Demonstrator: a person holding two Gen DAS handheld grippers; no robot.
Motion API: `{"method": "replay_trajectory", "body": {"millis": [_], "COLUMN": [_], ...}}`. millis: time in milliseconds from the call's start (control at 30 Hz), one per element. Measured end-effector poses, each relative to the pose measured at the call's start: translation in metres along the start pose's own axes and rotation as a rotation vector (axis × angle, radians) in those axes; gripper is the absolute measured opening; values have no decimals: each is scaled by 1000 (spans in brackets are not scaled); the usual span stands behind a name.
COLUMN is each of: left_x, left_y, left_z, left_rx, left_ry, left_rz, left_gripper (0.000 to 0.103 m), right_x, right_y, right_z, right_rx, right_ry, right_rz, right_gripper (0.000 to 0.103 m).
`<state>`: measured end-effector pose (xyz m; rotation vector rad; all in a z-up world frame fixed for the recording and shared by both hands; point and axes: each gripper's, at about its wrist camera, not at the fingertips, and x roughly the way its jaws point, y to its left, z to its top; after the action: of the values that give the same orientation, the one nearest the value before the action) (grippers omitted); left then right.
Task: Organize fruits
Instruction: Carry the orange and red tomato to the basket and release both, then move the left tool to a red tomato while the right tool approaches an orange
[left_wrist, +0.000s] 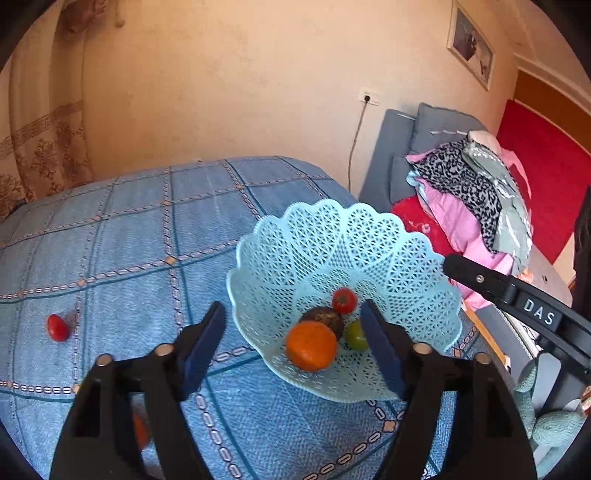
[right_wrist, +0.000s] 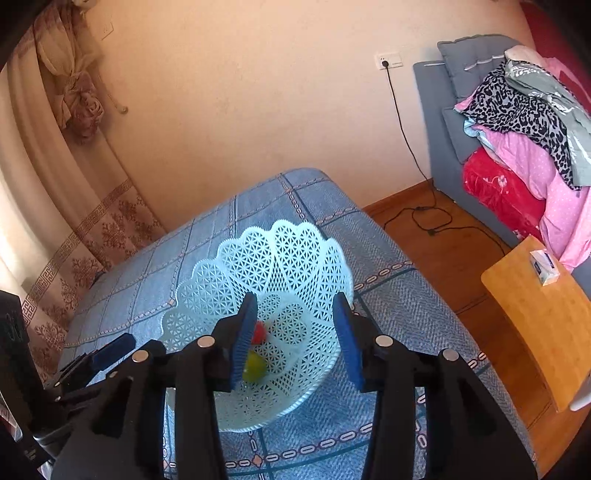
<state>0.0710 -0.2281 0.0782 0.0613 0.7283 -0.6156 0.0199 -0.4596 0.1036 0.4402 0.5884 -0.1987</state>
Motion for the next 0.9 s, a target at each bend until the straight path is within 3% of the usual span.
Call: {"method": "replay_trajectory", "body": {"millis": [167, 300, 567, 900], "left_x": [-13, -23, -41, -53], "left_y": [7, 18, 56, 114], "left_z": [8, 16, 25, 15], "left_rx": [0, -7, -78, -165], "left_ry": [-29, -38, -56, -7], "left_rz": [70, 133, 215, 303], "left_gripper": [90, 92, 92, 92], "right_x": [-7, -10, -4, -3], "right_y": [6, 13, 38, 66], "right_z": [0, -1, -13, -26], "right_rx": [-11, -28, -102, -158], "right_ry": [-18, -28, 3, 43], "right_rz": [4, 15, 50, 111], "right_gripper": [44, 56, 57, 57]}}
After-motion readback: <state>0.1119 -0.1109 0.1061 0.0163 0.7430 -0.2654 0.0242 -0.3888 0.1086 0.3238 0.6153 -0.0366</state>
